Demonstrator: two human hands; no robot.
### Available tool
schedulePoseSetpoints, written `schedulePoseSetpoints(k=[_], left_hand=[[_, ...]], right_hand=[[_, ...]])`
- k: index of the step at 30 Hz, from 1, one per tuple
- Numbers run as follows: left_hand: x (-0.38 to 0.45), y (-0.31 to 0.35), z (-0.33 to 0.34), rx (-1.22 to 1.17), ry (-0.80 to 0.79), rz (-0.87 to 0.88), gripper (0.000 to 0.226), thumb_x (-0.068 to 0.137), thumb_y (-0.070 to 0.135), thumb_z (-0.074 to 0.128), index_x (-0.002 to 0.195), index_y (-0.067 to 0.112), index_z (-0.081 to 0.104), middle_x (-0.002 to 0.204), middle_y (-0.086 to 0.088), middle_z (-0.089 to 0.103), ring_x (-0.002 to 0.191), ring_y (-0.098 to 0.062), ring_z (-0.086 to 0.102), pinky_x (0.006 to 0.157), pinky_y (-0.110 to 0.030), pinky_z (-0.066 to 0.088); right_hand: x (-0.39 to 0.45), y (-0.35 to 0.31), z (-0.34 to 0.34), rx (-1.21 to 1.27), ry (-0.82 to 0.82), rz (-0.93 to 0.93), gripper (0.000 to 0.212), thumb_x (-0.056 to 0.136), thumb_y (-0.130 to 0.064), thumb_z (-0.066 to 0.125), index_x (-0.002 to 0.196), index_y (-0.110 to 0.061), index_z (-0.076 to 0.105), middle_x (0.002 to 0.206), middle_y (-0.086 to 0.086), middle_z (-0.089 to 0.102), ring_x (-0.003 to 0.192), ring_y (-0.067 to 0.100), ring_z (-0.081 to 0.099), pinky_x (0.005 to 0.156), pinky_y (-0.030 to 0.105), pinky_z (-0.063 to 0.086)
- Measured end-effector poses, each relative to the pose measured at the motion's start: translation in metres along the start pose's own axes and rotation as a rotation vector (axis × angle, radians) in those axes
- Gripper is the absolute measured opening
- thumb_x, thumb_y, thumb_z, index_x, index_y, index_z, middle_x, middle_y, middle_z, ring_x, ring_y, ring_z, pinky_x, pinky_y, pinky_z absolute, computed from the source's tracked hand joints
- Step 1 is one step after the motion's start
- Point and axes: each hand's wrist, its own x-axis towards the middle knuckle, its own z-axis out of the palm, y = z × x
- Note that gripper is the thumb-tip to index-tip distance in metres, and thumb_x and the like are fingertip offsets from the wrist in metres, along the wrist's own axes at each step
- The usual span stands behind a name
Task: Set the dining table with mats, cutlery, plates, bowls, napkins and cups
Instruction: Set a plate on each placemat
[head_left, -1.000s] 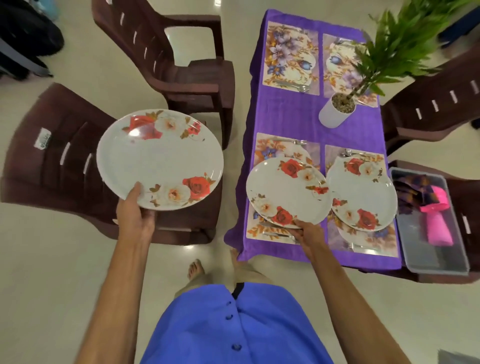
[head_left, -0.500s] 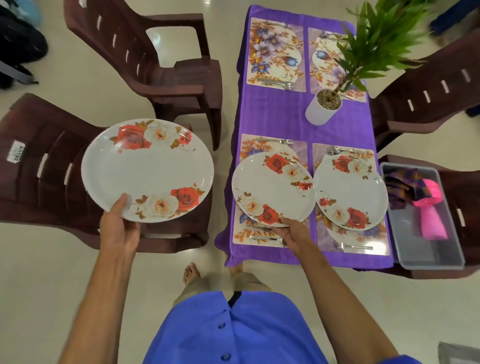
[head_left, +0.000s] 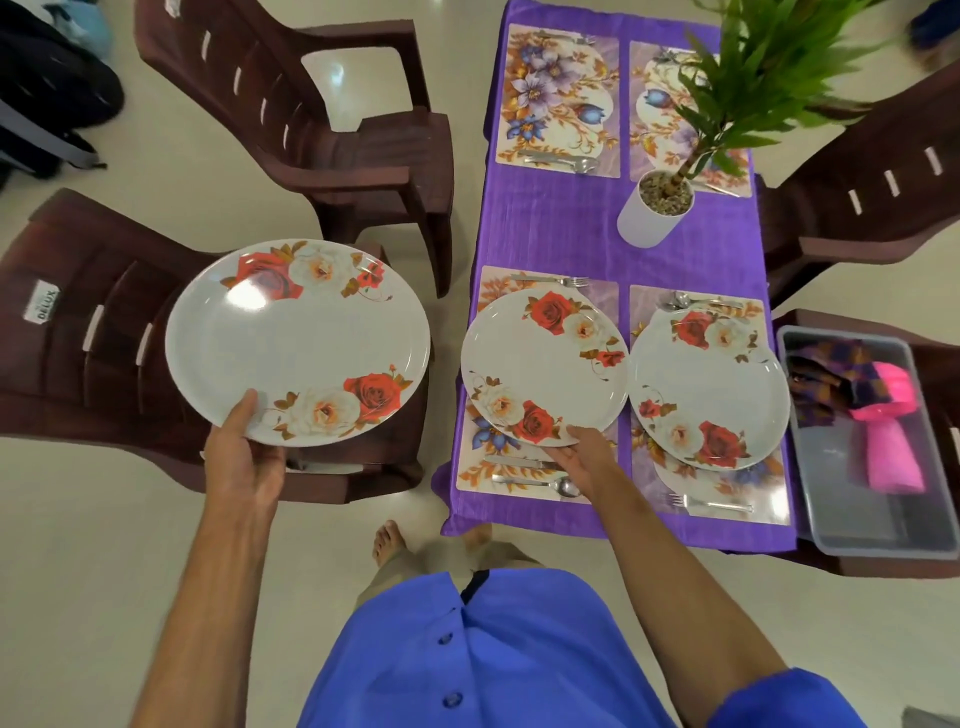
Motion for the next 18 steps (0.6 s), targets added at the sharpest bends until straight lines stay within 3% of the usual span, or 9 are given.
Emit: schedulePoseSetpoints(k=[3, 6, 8, 12, 15, 18], left_hand=[[-0.004, -0.003, 0.004, -0.006, 0.012, 0.011, 0.046, 0.098, 0.008, 0.068, 0.143, 0.012, 0.058, 0.131, -0.006, 0.073, 0.117, -0.023, 0.072, 0.096, -0.042, 0.061], [-0.006, -0.006, 0.007, -0.003, 0.020, 0.017, 0.044, 0.099, 0.007, 0.065, 0.143, 0.011, 0.059, 0.130, -0.007, 0.073, 0.115, -0.023, 0.073, 0.092, -0.041, 0.062], [-0.006, -0.008, 0.009, -0.005, 0.040, 0.006, 0.043, 0.099, 0.008, 0.066, 0.142, 0.010, 0.060, 0.129, -0.007, 0.074, 0.114, -0.023, 0.074, 0.091, -0.040, 0.062], [-0.008, -0.011, 0.011, -0.012, 0.063, -0.008, 0.044, 0.098, 0.008, 0.068, 0.141, 0.008, 0.060, 0.130, -0.009, 0.073, 0.113, -0.023, 0.074, 0.089, -0.038, 0.063], [-0.009, -0.014, 0.014, -0.008, 0.067, 0.000, 0.045, 0.098, 0.008, 0.068, 0.142, 0.007, 0.059, 0.131, -0.009, 0.072, 0.112, -0.022, 0.075, 0.087, -0.038, 0.063], [-0.008, -0.015, 0.016, -0.005, 0.057, 0.006, 0.047, 0.097, 0.008, 0.068, 0.143, 0.007, 0.058, 0.132, -0.009, 0.071, 0.112, -0.022, 0.075, 0.090, -0.039, 0.063]], right_hand=[[0.007, -0.003, -0.006, -0.177, 0.077, -0.012, 0.039, 0.105, -0.009, 0.055, 0.141, 0.004, 0.051, 0.143, 0.024, 0.056, 0.123, 0.036, 0.061, 0.094, 0.039, 0.058], [0.007, 0.001, -0.013, -0.336, 0.106, -0.059, 0.051, 0.099, -0.025, 0.070, 0.137, 0.006, 0.058, 0.136, 0.020, 0.063, 0.126, 0.034, 0.061, 0.109, 0.036, 0.048], [0.008, 0.000, -0.013, -0.259, 0.067, -0.049, 0.046, 0.101, -0.020, 0.067, 0.138, 0.005, 0.057, 0.135, 0.018, 0.064, 0.123, 0.031, 0.062, 0.109, 0.037, 0.049], [0.007, -0.006, -0.007, -0.030, 0.034, 0.053, 0.029, 0.103, -0.002, 0.050, 0.132, 0.000, 0.053, 0.127, 0.022, 0.064, 0.106, 0.033, 0.067, 0.089, 0.043, 0.058], [0.009, -0.007, -0.013, -0.226, 0.100, 0.014, 0.025, 0.098, -0.013, 0.061, 0.120, -0.004, 0.057, 0.113, 0.021, 0.071, 0.096, 0.034, 0.074, 0.074, 0.040, 0.063], [0.017, -0.012, -0.020, -0.389, 0.306, -0.147, 0.019, 0.090, -0.019, 0.067, 0.104, -0.007, 0.063, 0.102, 0.016, 0.074, 0.081, 0.029, 0.076, 0.076, 0.046, 0.066]])
